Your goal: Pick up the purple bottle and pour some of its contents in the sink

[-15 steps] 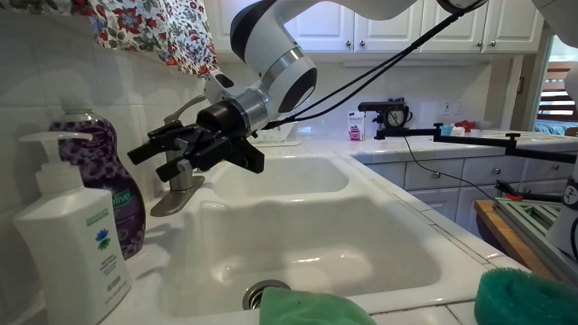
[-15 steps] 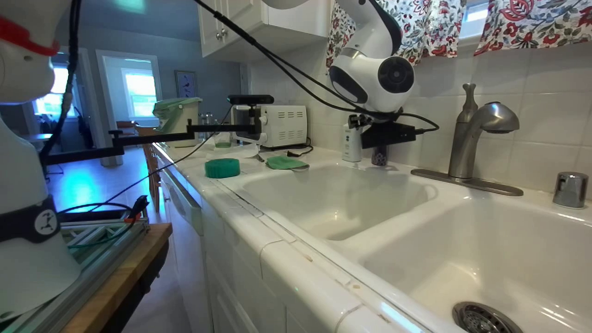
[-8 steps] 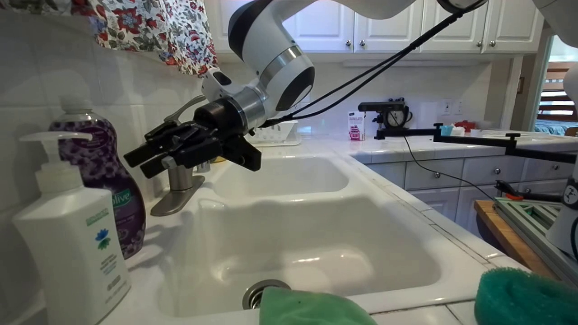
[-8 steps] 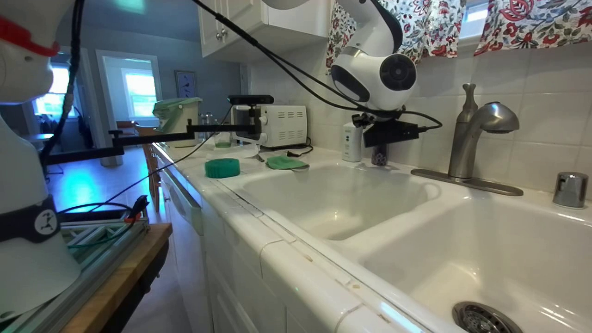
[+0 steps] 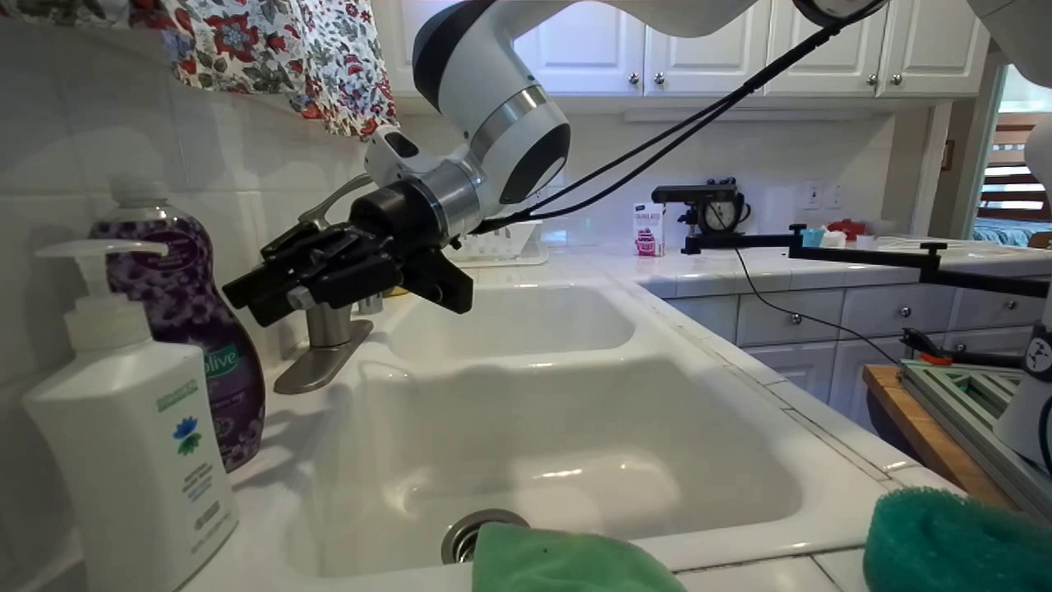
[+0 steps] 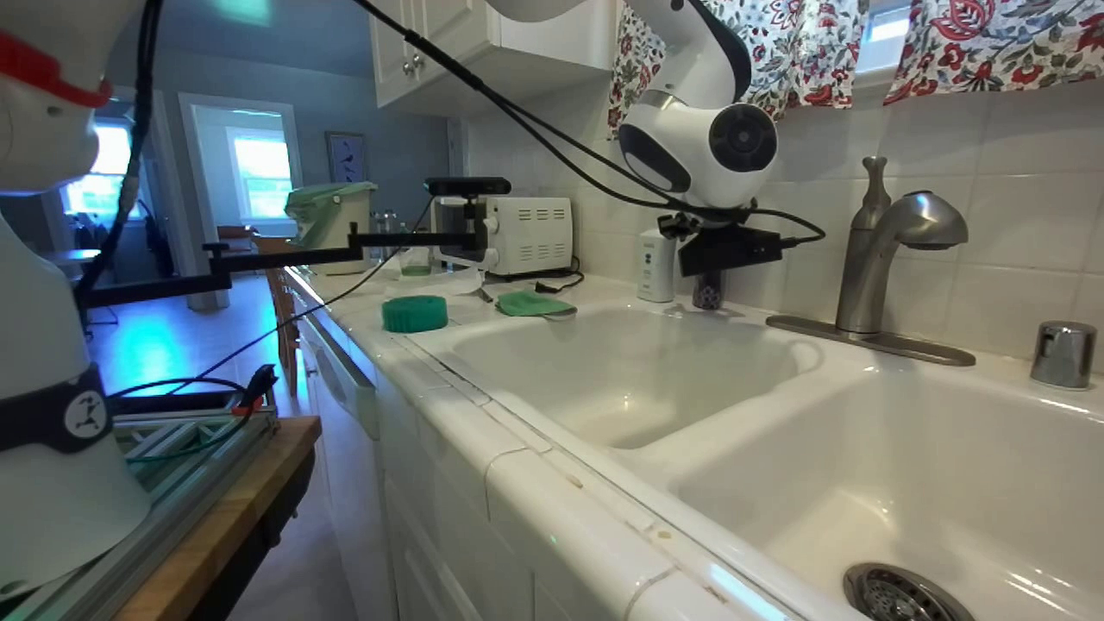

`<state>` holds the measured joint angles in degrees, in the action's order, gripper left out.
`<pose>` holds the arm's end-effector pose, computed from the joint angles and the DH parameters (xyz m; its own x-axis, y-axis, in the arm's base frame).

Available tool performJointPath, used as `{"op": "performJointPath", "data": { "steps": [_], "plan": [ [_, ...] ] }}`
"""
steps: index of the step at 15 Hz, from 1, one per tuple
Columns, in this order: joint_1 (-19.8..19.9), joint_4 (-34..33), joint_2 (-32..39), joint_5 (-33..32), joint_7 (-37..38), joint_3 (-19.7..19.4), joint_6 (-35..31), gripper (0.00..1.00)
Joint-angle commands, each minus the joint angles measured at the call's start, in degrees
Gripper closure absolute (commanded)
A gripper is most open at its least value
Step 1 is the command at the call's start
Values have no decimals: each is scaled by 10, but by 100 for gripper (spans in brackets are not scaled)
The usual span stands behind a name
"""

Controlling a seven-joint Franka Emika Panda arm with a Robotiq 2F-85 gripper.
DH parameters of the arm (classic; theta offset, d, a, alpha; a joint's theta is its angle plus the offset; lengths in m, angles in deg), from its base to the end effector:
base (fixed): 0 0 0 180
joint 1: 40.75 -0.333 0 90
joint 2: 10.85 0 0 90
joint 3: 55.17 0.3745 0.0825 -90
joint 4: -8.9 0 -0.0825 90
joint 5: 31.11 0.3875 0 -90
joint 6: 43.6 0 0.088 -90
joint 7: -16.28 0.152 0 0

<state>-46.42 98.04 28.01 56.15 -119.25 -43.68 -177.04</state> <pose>0.7478 0.2508 0.3080 -0.1049 0.3995 0.9107 0.9444 -0.2468 0.2171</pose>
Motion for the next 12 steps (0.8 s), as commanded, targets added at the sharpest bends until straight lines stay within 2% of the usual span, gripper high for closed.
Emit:
{"op": "performJointPath", "data": {
  "steps": [1, 8, 12],
  "plan": [
    [-9, -21, 14, 11, -7, -11, 10, 60],
    [-13, -45, 31, 12, -5, -10, 8, 60],
    [-11, -53, 35, 11, -3, -11, 7, 55]
  ]
}}
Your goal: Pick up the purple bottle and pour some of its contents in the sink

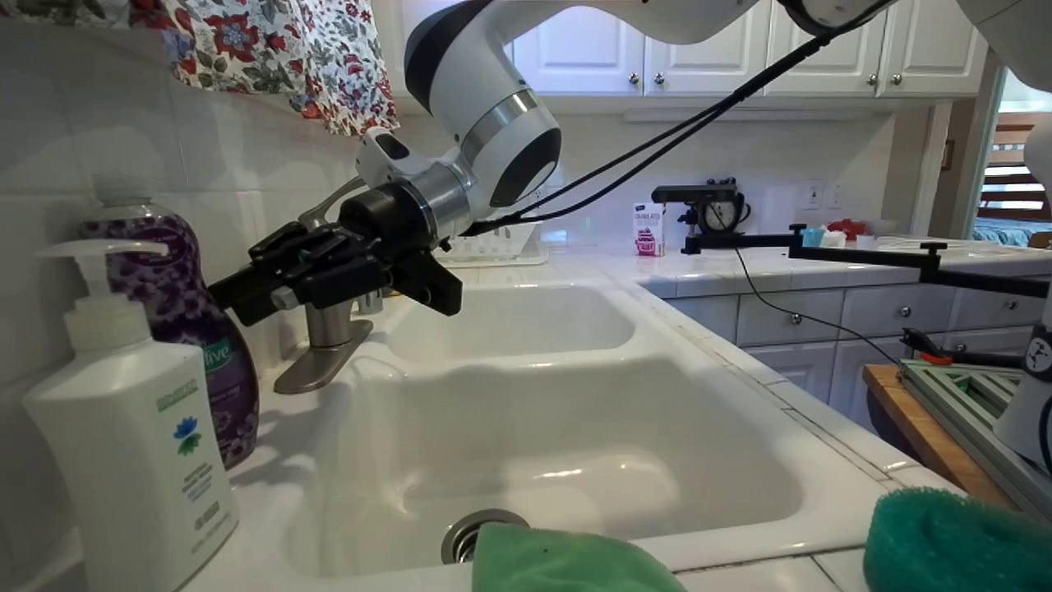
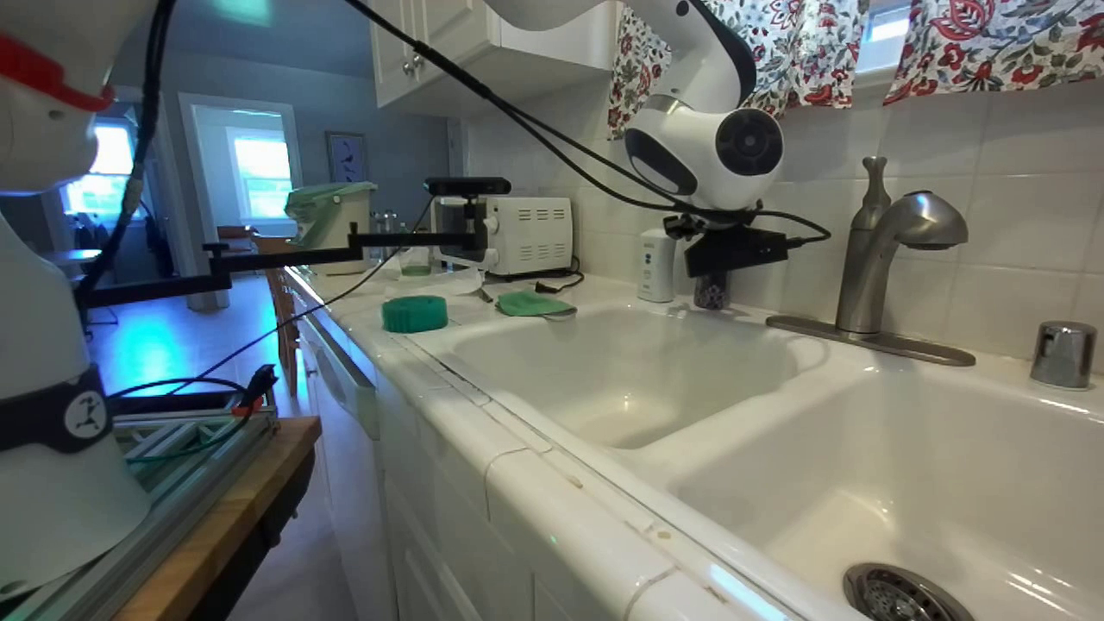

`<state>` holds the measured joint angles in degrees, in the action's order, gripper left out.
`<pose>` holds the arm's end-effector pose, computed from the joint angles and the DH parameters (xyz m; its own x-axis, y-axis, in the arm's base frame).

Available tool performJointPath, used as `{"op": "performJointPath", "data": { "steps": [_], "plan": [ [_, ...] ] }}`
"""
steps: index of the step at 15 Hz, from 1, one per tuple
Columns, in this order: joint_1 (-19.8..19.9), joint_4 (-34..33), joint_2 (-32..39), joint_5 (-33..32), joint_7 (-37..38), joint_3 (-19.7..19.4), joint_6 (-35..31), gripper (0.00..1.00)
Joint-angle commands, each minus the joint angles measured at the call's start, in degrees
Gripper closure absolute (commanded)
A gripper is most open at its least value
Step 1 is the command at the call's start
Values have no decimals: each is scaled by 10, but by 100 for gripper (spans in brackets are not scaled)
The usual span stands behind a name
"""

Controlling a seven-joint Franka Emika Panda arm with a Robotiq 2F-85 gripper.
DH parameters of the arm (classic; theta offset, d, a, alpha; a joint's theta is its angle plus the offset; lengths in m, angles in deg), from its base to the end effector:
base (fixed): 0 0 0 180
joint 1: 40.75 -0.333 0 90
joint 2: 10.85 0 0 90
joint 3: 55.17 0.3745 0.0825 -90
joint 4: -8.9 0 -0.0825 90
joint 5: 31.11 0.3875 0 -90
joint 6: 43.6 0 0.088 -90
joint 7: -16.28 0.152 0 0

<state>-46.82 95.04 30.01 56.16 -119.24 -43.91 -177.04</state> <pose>0.7604 0.2540 0.3060 -0.1180 0.3932 0.9118 0.9402 -0.2512 0.2300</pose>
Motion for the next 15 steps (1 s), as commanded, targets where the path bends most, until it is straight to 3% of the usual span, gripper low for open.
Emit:
{"op": "performJointPath", "data": {
  "steps": [1, 11, 14, 15],
  "plan": [
    [-6, -22, 14, 11, -2, -10, 7, 55],
    [-7, -26, 18, 3, -2, -18, 4, 49],
    [-8, -25, 16, -1, 2, -22, 4, 43],
    [-8, -24, 17, -1, 1, -22, 5, 36]
  ]
}}
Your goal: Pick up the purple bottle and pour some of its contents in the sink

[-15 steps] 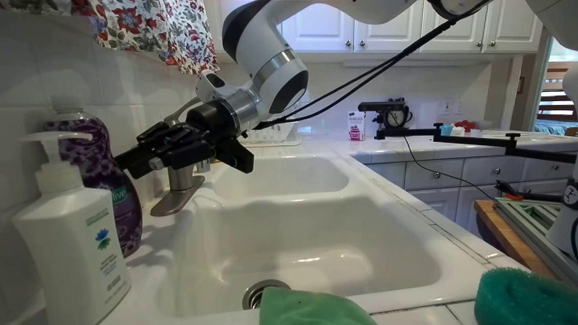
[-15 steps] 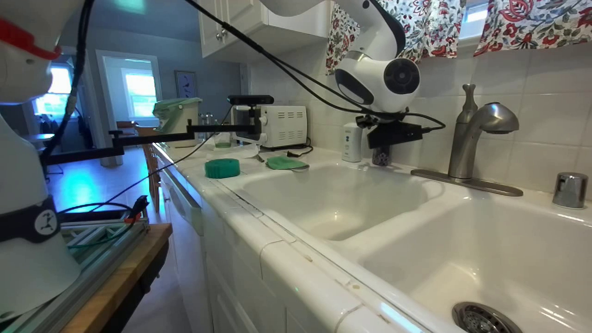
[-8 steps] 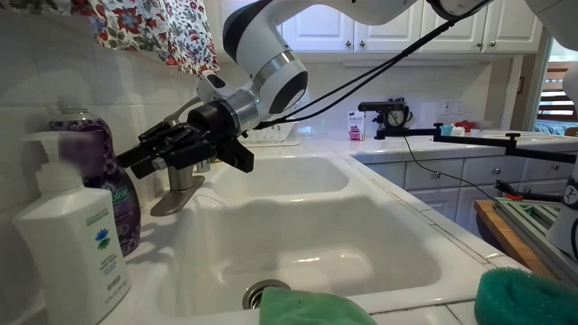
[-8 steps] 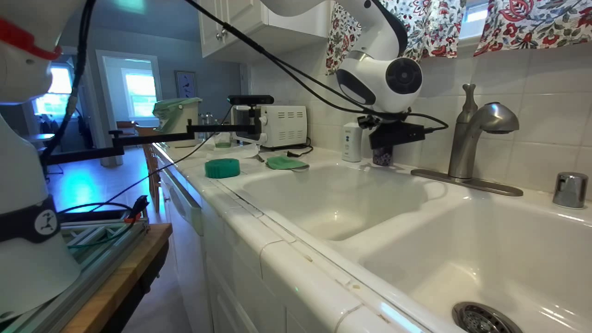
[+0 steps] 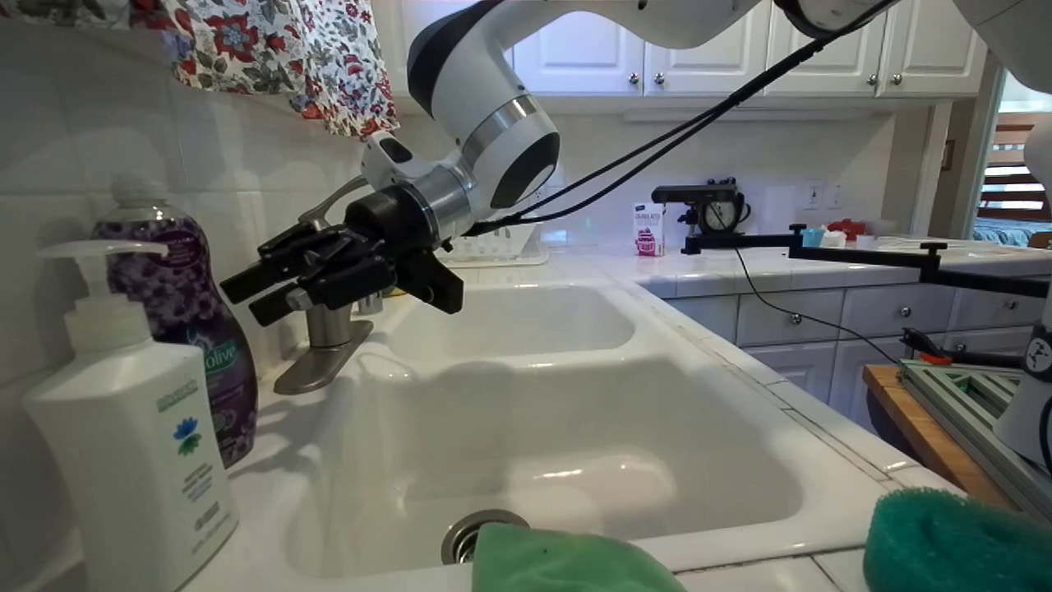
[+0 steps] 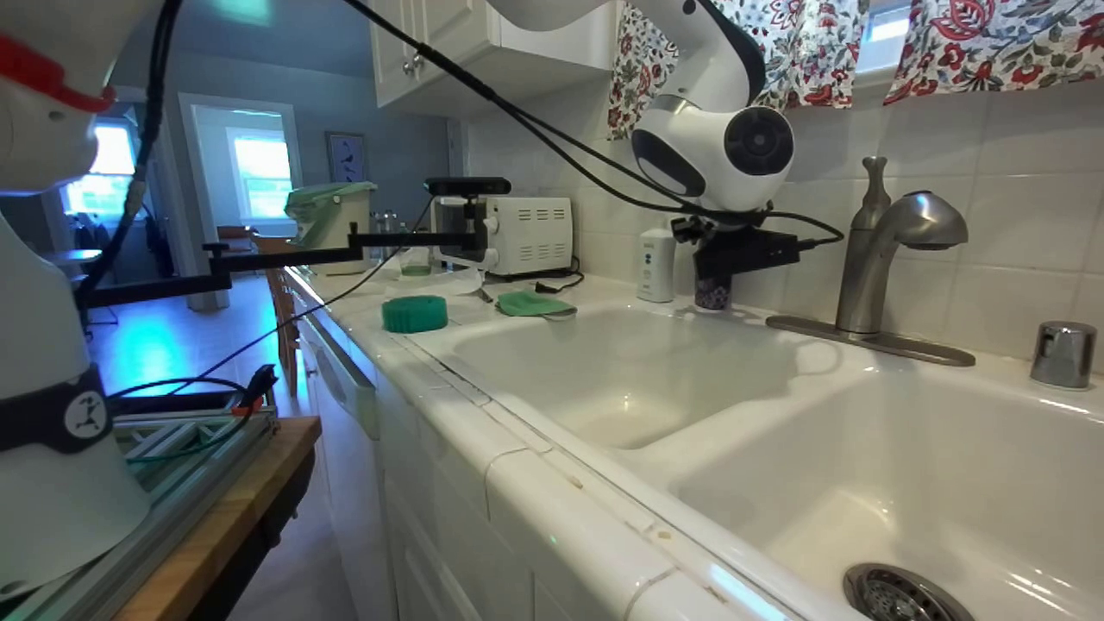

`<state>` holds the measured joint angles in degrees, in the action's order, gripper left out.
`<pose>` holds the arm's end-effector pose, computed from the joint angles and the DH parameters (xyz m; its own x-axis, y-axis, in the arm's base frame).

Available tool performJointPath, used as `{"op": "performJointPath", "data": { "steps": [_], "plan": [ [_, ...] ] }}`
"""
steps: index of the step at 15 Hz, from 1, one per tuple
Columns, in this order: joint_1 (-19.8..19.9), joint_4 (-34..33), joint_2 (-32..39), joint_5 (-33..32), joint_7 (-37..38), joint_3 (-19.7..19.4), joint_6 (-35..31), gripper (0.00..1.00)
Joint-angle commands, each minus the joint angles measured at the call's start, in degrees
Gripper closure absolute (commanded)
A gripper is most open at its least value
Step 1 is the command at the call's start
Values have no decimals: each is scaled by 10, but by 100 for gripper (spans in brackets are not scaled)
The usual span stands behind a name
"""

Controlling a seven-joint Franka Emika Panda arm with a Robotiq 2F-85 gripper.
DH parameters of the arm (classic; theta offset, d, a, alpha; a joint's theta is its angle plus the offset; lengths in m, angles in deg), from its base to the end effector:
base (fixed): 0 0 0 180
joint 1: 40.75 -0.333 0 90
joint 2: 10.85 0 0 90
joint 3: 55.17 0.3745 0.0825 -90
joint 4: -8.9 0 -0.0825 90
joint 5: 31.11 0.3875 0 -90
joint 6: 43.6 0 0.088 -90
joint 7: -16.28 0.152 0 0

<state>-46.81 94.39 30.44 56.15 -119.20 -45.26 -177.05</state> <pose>0.7678 0.2399 0.3031 -0.1143 0.4077 0.9059 0.9341 -0.2664 0.2377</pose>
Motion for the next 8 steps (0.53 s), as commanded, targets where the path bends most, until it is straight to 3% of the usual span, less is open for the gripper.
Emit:
{"op": "performJointPath", "data": {
  "steps": [1, 3, 8],
  "plan": [
    [-9, -18, 13, -1, -2, -8, 5, 38],
    [-9, -24, 20, -1, -4, -8, 5, 34],
    [-12, -55, 49, -11, 1, -11, 8, 38]
  ]
}}
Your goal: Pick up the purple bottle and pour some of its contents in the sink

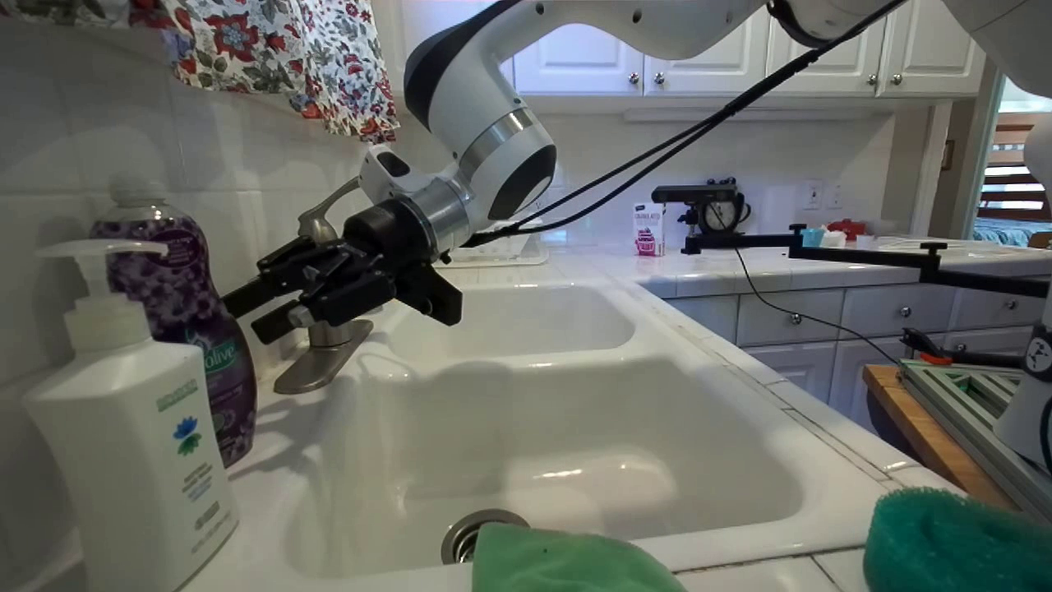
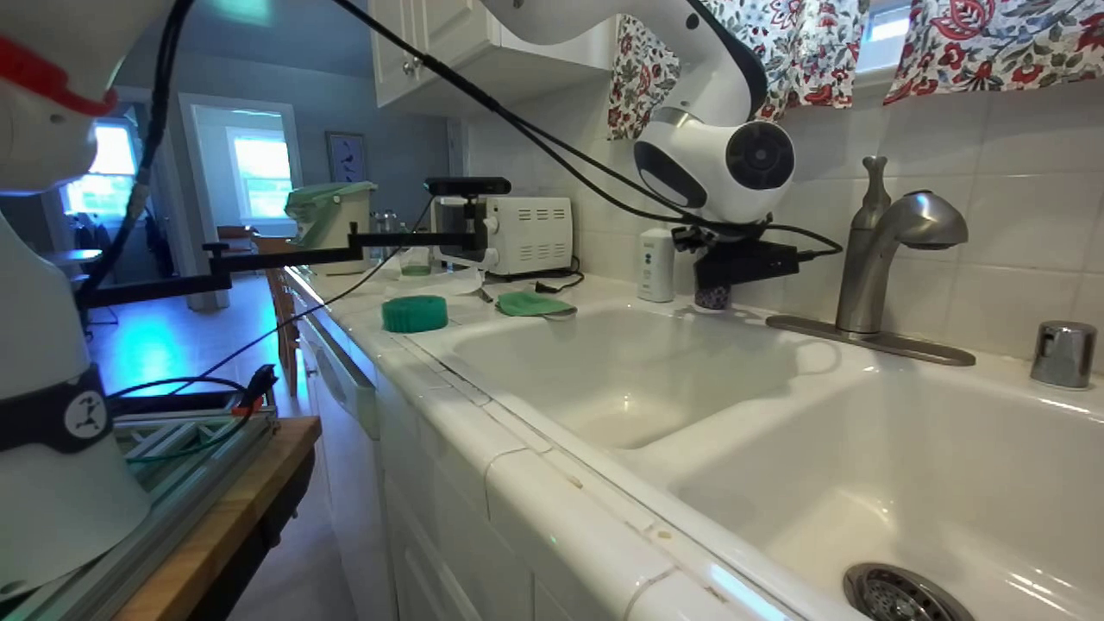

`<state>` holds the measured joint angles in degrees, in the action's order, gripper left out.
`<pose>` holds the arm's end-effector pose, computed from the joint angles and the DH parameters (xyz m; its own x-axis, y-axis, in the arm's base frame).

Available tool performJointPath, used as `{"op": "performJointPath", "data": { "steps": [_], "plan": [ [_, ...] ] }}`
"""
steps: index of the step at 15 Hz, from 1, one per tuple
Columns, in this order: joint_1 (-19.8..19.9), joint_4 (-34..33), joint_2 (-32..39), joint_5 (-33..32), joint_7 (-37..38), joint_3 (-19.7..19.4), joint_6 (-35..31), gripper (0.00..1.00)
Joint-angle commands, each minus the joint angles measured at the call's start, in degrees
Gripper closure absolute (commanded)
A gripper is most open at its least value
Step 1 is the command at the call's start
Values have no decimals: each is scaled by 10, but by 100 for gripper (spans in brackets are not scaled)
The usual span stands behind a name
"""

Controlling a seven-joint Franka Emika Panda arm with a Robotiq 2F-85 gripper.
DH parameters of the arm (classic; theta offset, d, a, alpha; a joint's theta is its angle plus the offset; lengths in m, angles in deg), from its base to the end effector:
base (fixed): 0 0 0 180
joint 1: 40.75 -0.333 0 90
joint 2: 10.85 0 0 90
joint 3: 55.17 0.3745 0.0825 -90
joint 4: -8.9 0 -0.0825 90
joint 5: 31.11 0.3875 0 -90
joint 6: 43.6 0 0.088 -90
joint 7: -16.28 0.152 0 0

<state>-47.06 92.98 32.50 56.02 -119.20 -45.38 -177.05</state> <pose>0.7724 0.2421 0.2864 -0.1046 0.4088 0.9066 0.9371 -0.2648 0.2275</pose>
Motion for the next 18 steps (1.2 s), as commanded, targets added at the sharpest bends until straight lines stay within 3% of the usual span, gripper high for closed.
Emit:
{"op": "performJointPath", "data": {
  "steps": [1, 18],
  "plan": [
    [-9, -47, 34, -11, 2, -10, 8, 39],
    [-13, -108, 71, -23, 10, -9, 7, 34]
  ]
}}
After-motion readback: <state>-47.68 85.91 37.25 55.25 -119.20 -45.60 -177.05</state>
